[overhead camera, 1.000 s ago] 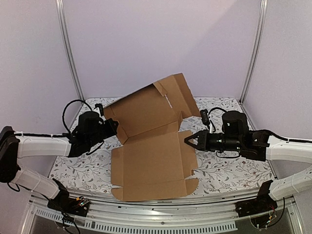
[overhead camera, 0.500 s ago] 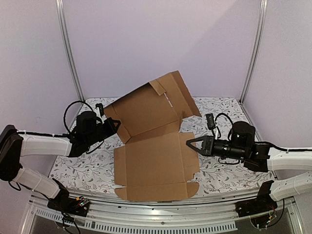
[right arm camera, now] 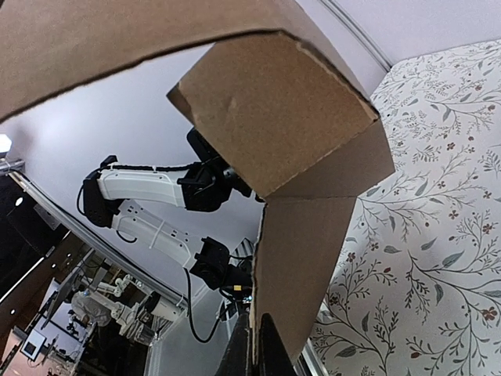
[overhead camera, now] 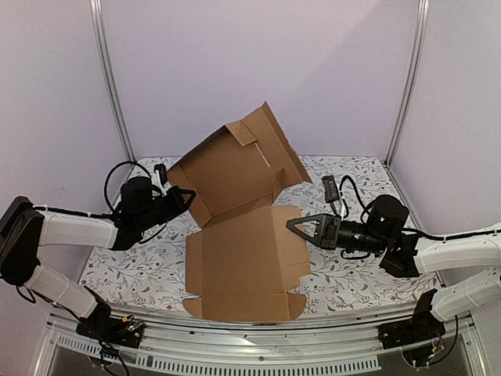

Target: Fold the paper box

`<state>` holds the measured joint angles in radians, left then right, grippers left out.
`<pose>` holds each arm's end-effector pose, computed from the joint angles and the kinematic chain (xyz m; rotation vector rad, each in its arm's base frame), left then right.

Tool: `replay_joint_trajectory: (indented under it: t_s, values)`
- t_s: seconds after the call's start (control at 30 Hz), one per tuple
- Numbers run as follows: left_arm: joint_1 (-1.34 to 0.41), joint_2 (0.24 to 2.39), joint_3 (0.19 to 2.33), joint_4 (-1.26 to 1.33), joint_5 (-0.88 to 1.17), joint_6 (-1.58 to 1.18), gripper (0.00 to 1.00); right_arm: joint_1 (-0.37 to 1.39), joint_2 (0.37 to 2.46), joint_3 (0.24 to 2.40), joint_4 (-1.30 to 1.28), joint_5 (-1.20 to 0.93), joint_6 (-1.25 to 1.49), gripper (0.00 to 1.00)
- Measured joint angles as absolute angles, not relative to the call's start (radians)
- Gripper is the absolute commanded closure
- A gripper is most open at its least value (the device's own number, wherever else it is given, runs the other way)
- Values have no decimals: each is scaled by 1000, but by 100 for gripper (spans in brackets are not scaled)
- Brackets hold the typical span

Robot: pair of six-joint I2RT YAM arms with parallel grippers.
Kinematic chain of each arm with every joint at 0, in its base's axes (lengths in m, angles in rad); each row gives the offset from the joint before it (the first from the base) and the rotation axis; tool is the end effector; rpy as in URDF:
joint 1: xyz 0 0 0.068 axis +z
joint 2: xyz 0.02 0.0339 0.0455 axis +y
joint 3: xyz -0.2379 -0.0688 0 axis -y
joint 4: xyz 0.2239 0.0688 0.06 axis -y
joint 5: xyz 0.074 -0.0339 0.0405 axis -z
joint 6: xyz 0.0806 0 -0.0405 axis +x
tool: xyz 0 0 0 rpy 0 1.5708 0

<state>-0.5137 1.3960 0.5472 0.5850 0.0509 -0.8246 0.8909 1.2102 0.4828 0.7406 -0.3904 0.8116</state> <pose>0.2774 -0.1612 0.1791 -0.2644 1.9324 -0.9652 0.1596 0.2461 0.2340 -0.4265 1.7628 1.5870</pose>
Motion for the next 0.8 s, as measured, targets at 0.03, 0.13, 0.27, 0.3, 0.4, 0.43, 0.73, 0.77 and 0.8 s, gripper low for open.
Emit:
replay_joint_trajectory:
  t_s: [0.03, 0.13, 0.27, 0.3, 0.4, 0.43, 0.73, 0.77, 0.8]
  values:
    - [-512, 1396, 547, 587, 57, -827, 100, 891, 1227, 484, 773, -405, 815, 100]
    - [-508, 1398, 547, 597, 75, -836, 100, 891, 1262, 490, 837, -440, 824, 100]
    - [-503, 1400, 547, 617, 93, -847, 100, 891, 1303, 516, 897, -480, 835, 98]
    - [-503, 1400, 547, 622, 96, -850, 100, 891, 1312, 521, 908, -488, 836, 95]
    - [-502, 1400, 547, 628, 101, -853, 100, 889, 1328, 530, 923, -509, 838, 93]
    - [-502, 1400, 547, 629, 102, -853, 100, 887, 1330, 531, 923, -513, 838, 93]
    - [-504, 1367, 549, 571, 90, -820, 100, 839, 1246, 531, 716, -498, 750, 72]
    - [-508, 1359, 551, 561, 92, -812, 100, 834, 1230, 531, 680, -487, 735, 70]
    - [-514, 1350, 554, 549, 90, -801, 100, 828, 1211, 532, 634, -476, 713, 66]
